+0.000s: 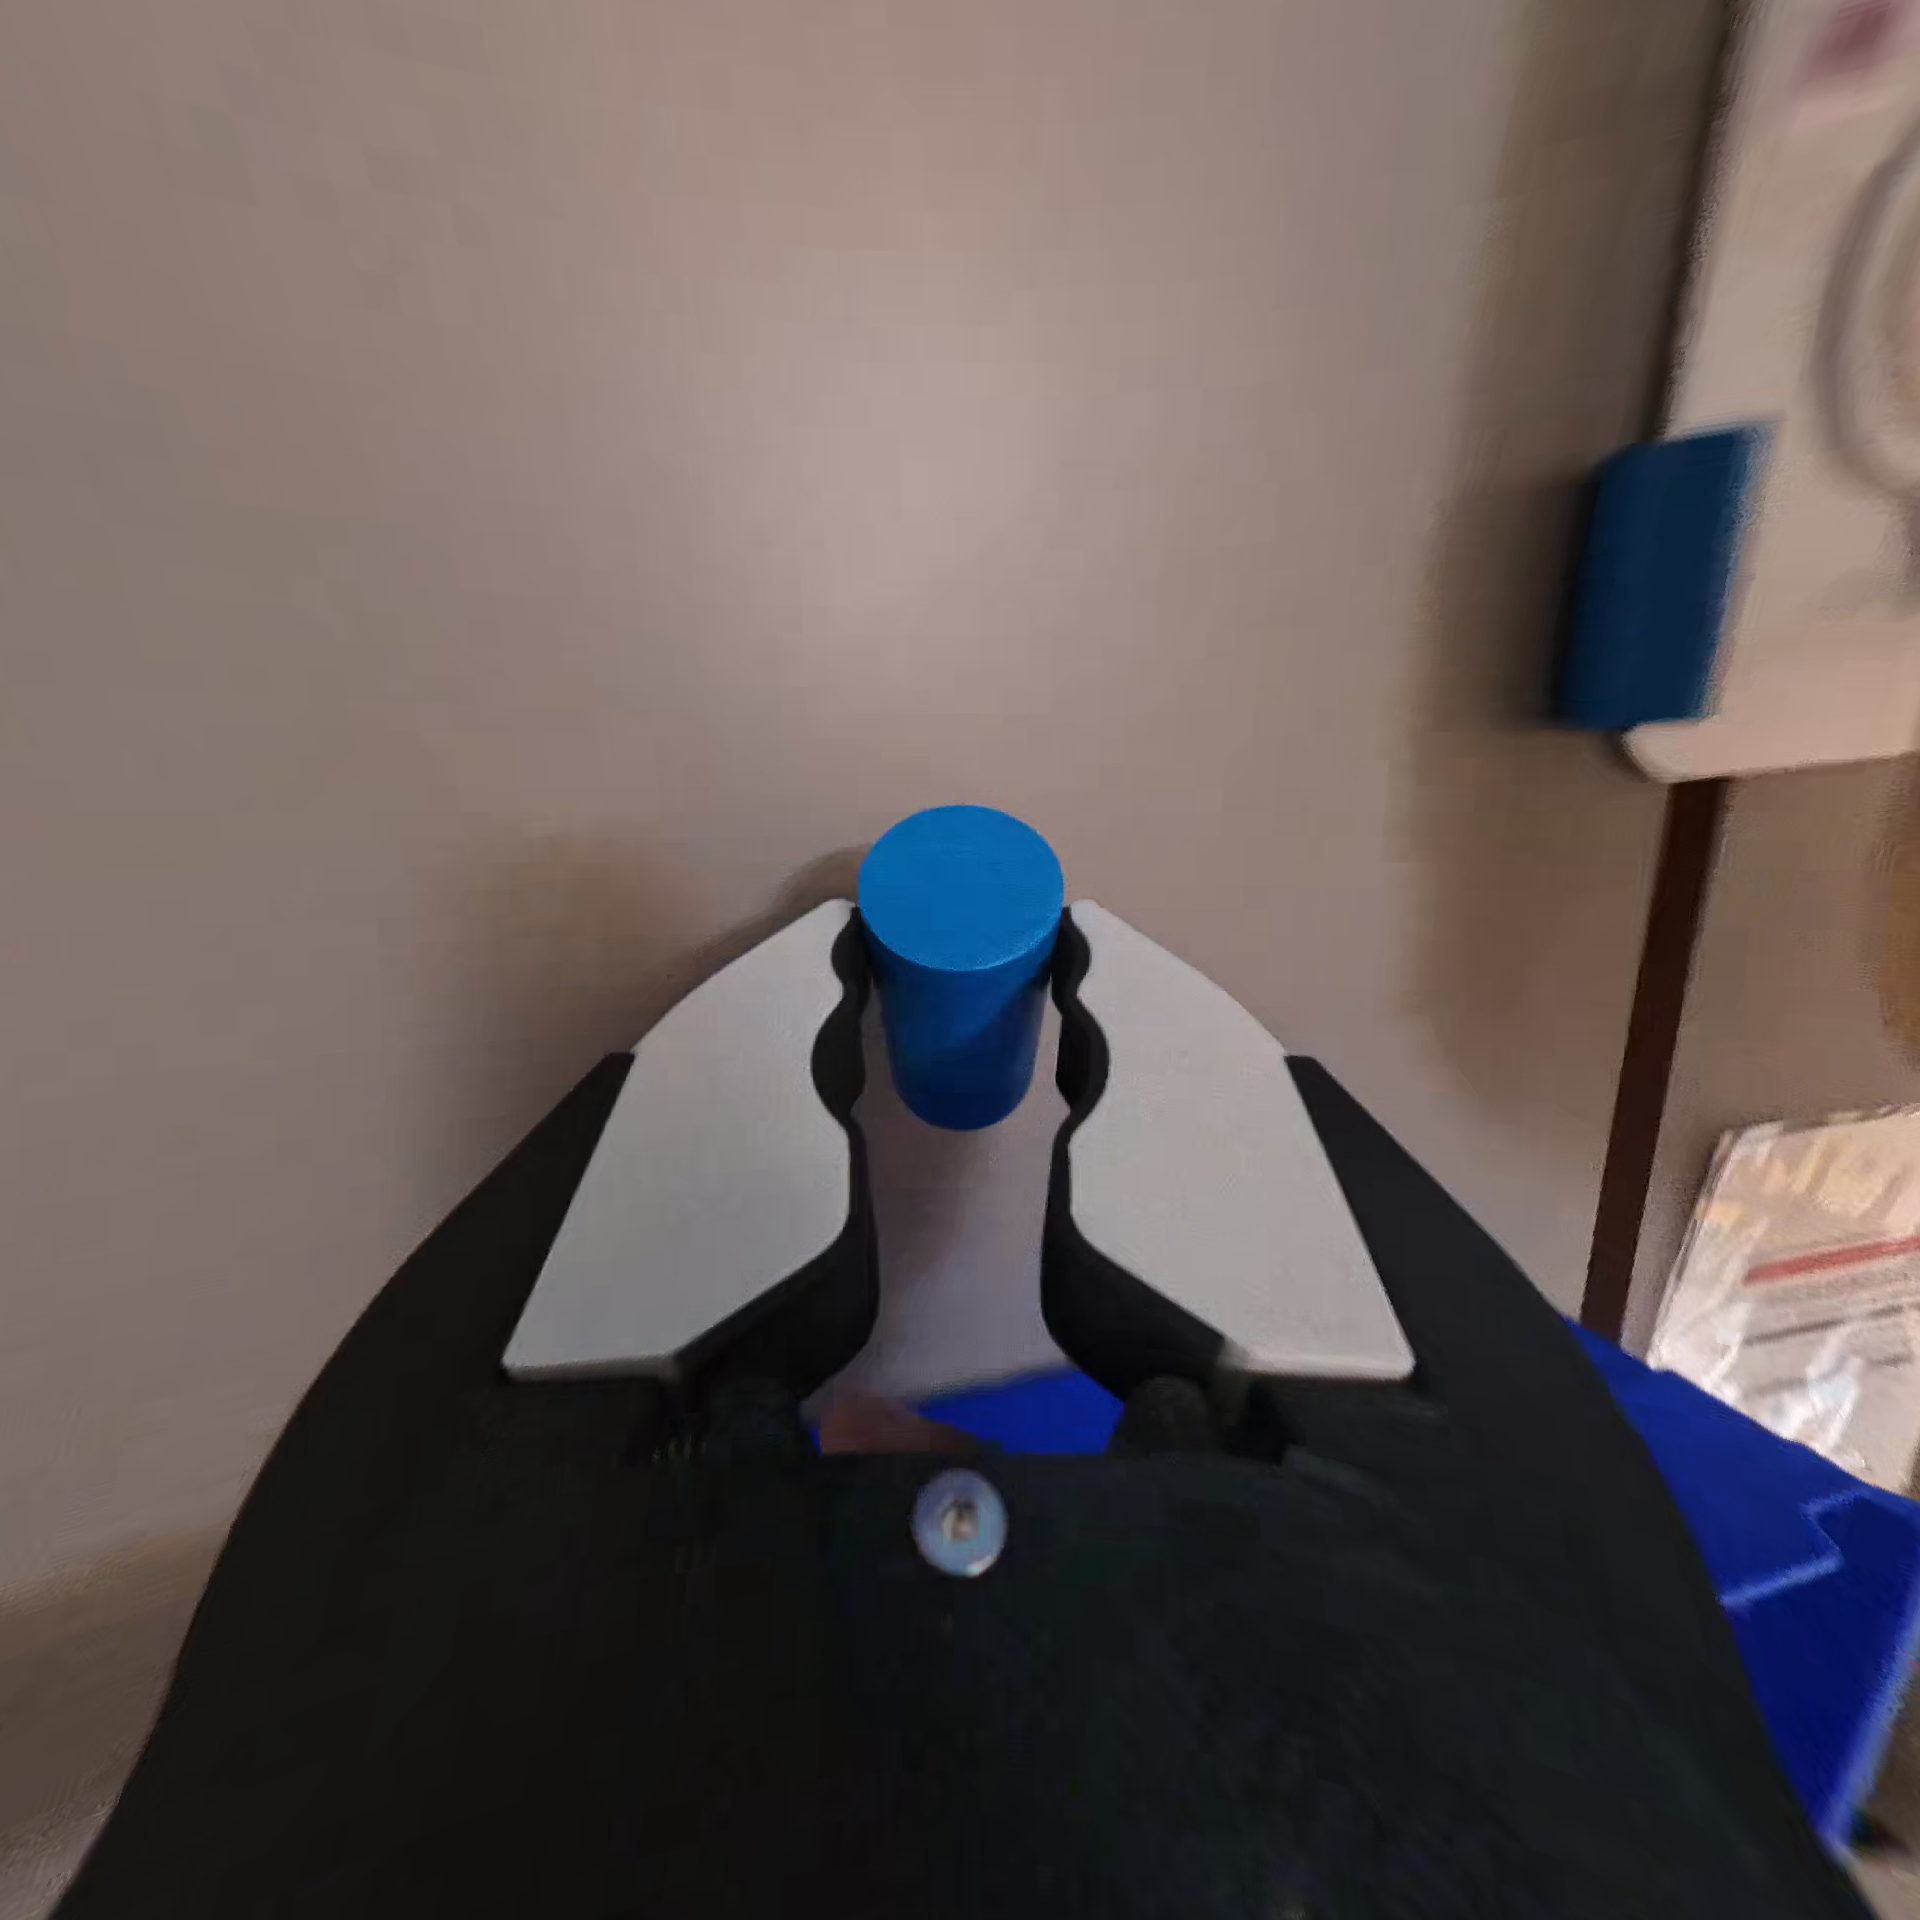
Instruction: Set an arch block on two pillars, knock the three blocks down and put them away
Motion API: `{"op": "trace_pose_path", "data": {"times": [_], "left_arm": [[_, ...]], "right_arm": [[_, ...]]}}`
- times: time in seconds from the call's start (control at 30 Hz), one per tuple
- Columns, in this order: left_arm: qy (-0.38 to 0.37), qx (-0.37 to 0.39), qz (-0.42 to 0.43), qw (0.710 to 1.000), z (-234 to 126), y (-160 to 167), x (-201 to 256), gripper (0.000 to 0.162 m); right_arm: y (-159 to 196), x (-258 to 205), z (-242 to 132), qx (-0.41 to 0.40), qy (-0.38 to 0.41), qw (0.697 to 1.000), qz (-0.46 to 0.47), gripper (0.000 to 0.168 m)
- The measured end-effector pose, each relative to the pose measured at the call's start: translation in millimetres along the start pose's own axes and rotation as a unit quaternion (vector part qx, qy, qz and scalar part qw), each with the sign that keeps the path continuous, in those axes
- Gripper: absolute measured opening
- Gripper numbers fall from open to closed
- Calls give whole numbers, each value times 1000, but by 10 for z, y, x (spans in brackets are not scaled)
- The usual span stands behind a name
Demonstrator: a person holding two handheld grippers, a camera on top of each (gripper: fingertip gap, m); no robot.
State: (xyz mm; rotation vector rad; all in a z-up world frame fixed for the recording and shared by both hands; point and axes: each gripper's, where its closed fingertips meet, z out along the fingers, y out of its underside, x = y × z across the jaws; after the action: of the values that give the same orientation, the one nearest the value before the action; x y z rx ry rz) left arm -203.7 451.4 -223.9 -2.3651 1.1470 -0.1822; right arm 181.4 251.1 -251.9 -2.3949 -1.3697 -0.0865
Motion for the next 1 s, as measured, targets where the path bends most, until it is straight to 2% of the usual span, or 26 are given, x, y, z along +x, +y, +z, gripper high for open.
{"op": "trace_pose_path", "data": {"times": [0.03,0.13,0.2,0.27,0.33,0.4,0.47,0.5,0.6,0.7,0.73,0.83,0.93,1.0], "left_arm": [[-6,30,1,1000,-110,-104,43,51],[-4,141,41,989,-482,-489,378,49],[36,205,82,975,-666,-726,849,50],[114,256,124,952,-755,-902,1503,51],[206,290,140,924,-772,-1002,2130,56],[302,292,110,901,-732,-1051,2587,61],[385,270,60,880,-667,-1064,2872,67],[434,261,39,862,-680,-1057,2996,71],[544,242,1,803,-766,-1012,3223,71],[618,238,-10,749,-905,-958,3326,58],[634,239,-4,735,-934,-933,3351,54],[670,249,-6,699,-992,-918,3386,55],[708,285,-40,644,-1131,-987,3357,51],[730,287,-56,617,-1192,-988,3369,42]], "right_arm": [[-164,21,-40,57,20,998,22,34],[-539,-6,-158,205,33,972,109,34],[-767,-38,-283,300,44,943,138,34],[-982,-104,-433,373,78,916,124,34],[-1203,-255,-579,440,62,888,118,34],[-1383,-421,-809,524,56,846,83,34],[-1424,-491,-955,560,73,822,71,34],[-1431,-536,-1017,574,77,813,62,34],[-1402,-622,-1171,603,90,791,46,34],[-1374,-650,-1317,638,74,764,62,34],[-1380,-669,-1382,655,57,750,70,34],[-1415,-695,-1531,698,24,709,97,34],[-1477,-748,-1587,719,3,687,106,34],[-1502,-762,-1595,721,11,686,102,34]]}}
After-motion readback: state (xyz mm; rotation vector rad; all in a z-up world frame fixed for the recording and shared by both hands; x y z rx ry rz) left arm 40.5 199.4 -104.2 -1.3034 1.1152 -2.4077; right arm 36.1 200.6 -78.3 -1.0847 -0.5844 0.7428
